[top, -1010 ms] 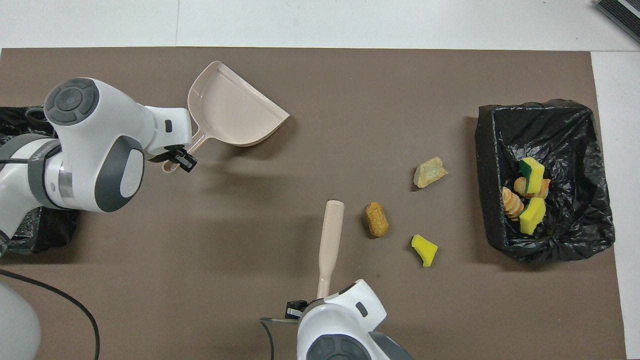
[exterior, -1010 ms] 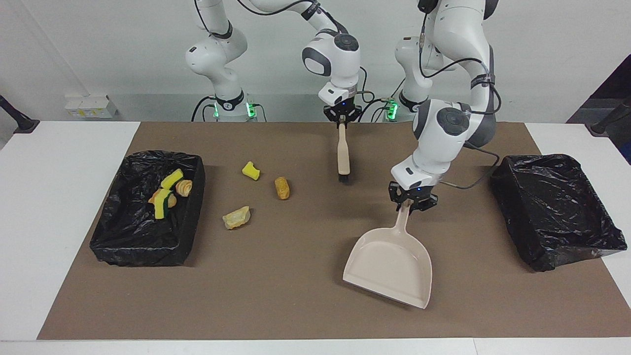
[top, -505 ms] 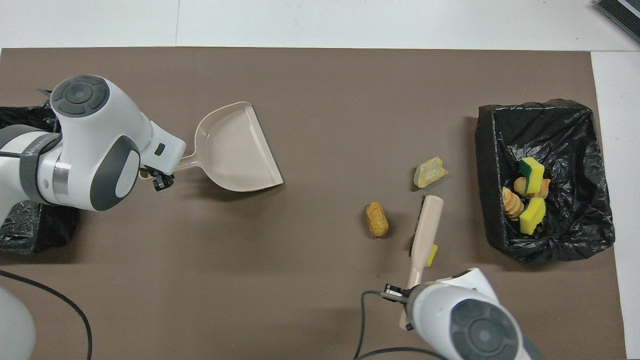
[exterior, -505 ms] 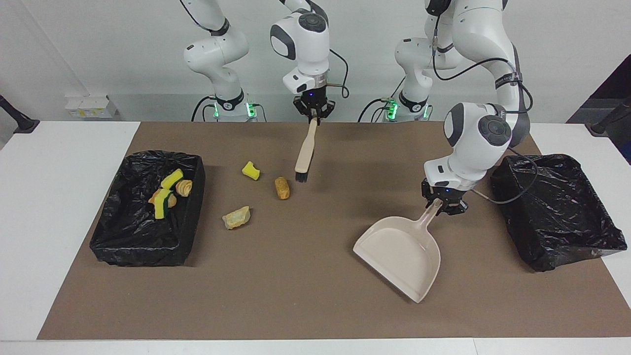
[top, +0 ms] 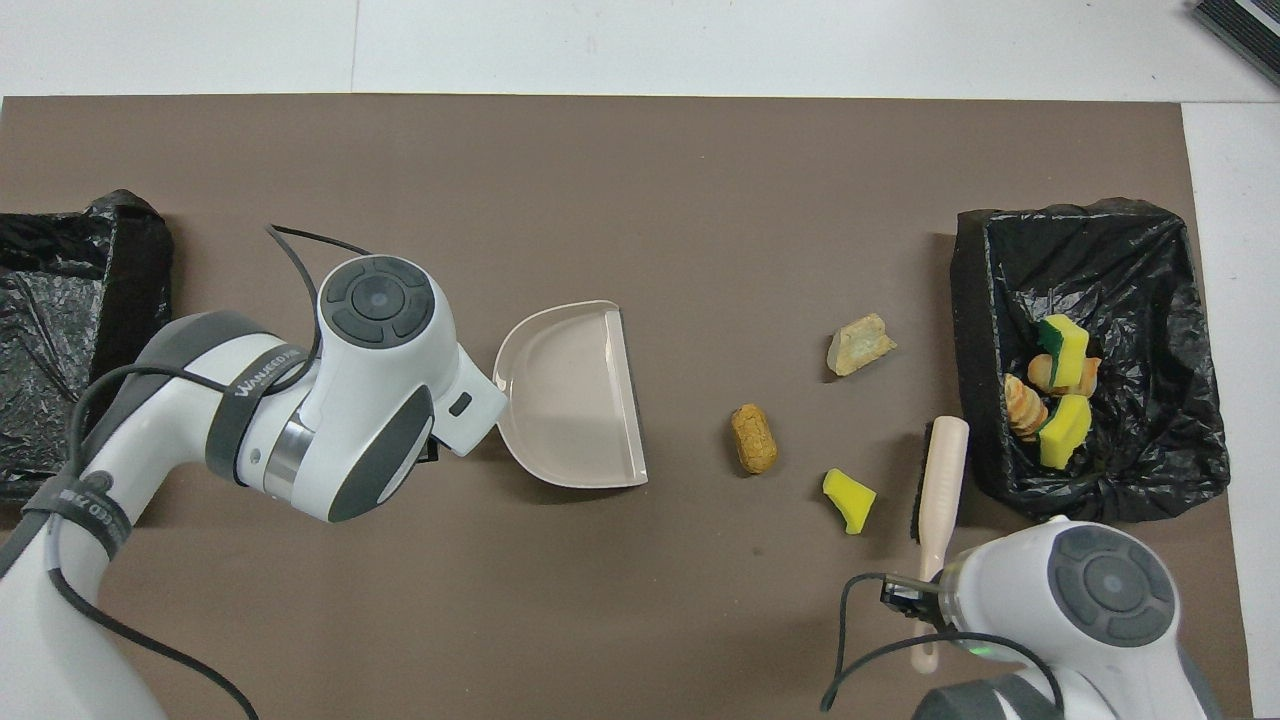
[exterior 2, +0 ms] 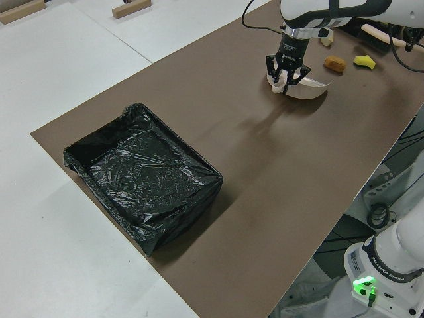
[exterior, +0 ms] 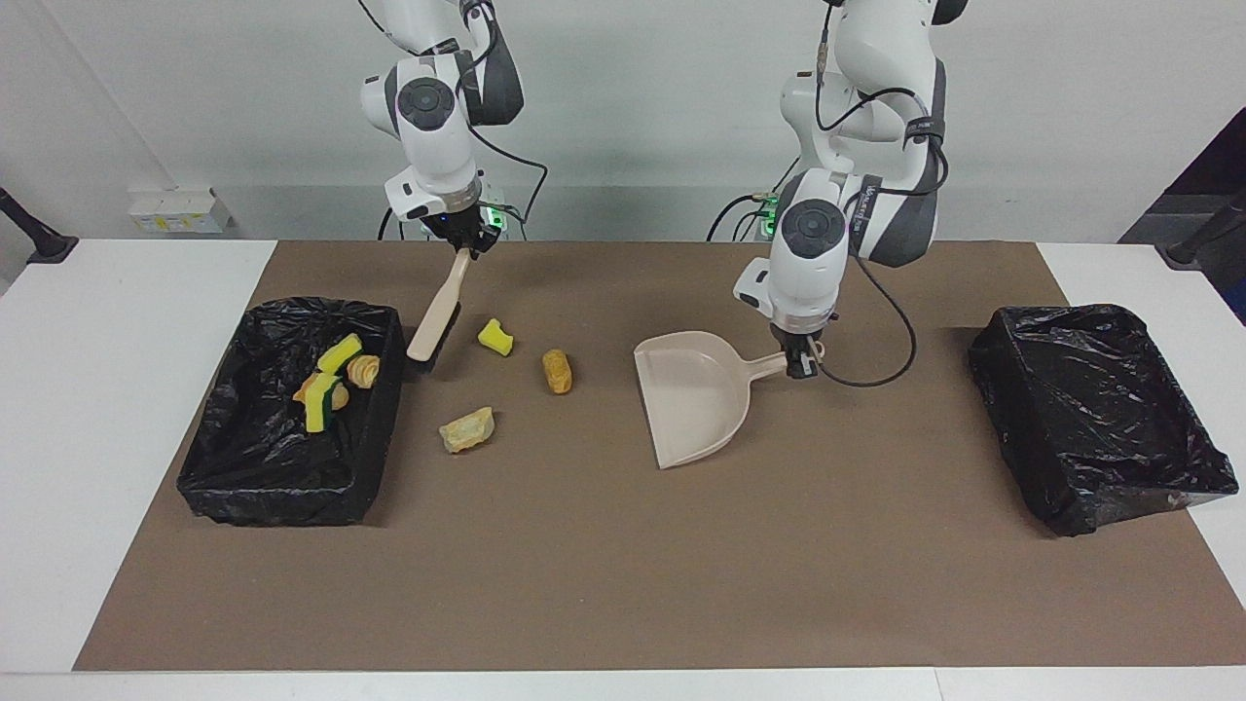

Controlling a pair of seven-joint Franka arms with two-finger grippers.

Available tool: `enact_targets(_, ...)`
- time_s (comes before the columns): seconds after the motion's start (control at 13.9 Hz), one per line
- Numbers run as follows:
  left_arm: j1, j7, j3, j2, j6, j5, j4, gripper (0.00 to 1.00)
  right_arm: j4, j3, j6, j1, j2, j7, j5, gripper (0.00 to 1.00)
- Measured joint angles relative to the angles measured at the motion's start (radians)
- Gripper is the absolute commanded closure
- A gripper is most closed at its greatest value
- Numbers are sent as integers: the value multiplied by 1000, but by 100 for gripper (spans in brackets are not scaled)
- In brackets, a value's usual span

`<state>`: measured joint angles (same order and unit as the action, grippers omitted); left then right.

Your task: Sweep and dump trash in bin

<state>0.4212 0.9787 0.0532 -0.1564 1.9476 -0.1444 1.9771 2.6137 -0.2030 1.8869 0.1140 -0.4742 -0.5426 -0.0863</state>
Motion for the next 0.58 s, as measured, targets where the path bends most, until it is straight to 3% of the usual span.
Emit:
enact_targets(0.29, 23, -1, 0, 39, 18, -23, 57, 100, 41, -10, 104, 122, 43, -3, -28, 100)
enact_targets(0.43, 25, -1, 0, 42, 24, -24, 64, 100, 8, -12, 192, 193, 132, -8, -61, 100)
enact_targets(0.58, 28, -1, -1, 48, 57, -26, 87, 100, -98, -14, 224, 251, 255, -24, -93, 100)
